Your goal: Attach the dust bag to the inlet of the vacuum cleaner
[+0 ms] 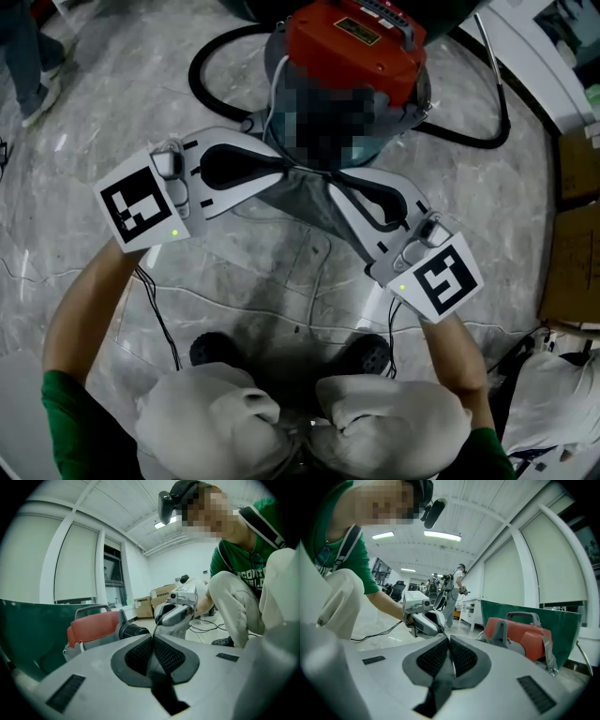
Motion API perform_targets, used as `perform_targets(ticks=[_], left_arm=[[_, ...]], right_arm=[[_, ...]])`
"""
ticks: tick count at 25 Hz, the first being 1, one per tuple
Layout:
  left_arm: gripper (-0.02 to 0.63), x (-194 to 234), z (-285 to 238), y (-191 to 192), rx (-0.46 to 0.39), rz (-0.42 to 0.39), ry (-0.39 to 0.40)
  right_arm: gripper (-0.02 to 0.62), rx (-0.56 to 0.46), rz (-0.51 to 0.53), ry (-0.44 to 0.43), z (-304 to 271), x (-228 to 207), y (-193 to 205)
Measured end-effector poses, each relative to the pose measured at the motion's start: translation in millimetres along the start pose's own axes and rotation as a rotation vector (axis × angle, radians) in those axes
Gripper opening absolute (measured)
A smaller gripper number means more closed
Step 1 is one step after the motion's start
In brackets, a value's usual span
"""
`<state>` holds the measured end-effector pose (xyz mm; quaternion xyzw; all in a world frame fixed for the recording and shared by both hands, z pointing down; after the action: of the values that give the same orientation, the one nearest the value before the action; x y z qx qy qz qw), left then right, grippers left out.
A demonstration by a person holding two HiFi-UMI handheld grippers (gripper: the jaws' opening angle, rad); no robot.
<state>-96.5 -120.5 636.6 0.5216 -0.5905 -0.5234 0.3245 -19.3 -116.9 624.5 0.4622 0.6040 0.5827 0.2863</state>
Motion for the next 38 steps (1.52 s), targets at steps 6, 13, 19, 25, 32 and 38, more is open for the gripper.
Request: perform_targets(ticks=[6, 13, 19, 25, 32, 38], left_arm=[[0.018, 18.9, -4.1, -7.7, -0.003, -0.027, -0.021], [0.029, 23.2, -10.3, -16.4, -0.004, -0.084, -0.079], [0.034, 30.8, -19.0, -14.1, -0.004, -0.112, -0.104], [0.037, 39.0, -27.4, -16.2, 0.005, -0.138, -0.116], [0.039, 39.9, -34.1, -17.2, 0.014, -0.178, -0.123], [0.04, 46.0, -37.2, -18.4, 0.017, -0.199, -0.118]], right_arm=[[0.021, 0.005, -0.003, 0.057, -3.4, -16.1, -4.5], [0.021, 0.027, -0.007, 0.109, 1.6, -19.1, -1.9], [0.021, 0.033, 0.003, 0.143, 2.8, -26.6, 3.7], [0.021, 0.024, 0.016, 0.153, 4.1, -36.7, 6.3], [0.025, 0.013, 0.022, 0.169, 6.7, -45.6, 10.5], [0.026, 0.011, 0.035, 0.177, 4.9, -53.1, 11.3]])
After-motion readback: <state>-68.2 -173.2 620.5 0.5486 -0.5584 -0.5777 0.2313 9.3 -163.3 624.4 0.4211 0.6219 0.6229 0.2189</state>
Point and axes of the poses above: the fingertips, and each gripper's own axes: z backward along the fingers, x to its left, y out of its underside, the point moved 2 cm from there along z, backward along the fingers, and after that the axes turned 2 degrees about y, right-handed, at the moved point
